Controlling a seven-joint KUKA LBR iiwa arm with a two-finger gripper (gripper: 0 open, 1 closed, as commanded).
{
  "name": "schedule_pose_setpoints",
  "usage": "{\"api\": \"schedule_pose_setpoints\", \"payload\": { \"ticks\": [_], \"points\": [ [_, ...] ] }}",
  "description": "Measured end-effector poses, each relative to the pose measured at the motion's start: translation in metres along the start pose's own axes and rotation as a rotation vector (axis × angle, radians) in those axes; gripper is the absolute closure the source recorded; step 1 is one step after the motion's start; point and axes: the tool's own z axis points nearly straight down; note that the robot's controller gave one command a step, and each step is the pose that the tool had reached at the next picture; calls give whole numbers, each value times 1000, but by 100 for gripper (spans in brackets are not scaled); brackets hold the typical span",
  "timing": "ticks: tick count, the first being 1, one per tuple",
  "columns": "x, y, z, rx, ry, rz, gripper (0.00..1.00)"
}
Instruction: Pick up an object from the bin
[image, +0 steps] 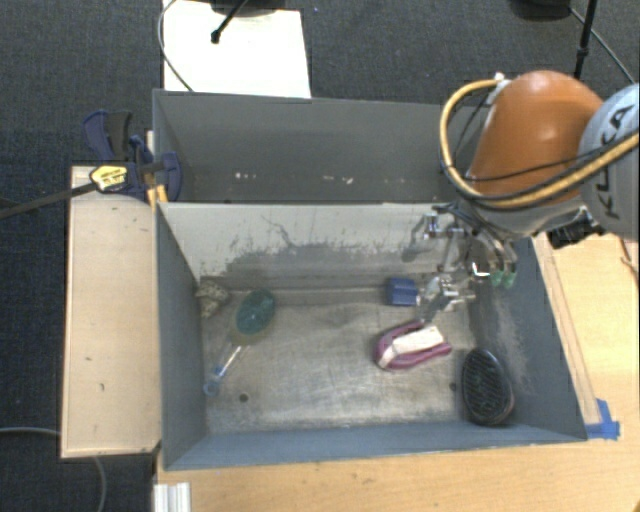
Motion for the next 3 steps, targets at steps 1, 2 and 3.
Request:
{"api": "schedule_pose_setpoints", "payload": {
  "ticks": [1,2,3],
  "points": [
    [71,-42,45,1,1,110,0],
    [12,-31,134,-1,-7,160,0],
    [14,-30,136,-2,4,157,100]
  ]
}}
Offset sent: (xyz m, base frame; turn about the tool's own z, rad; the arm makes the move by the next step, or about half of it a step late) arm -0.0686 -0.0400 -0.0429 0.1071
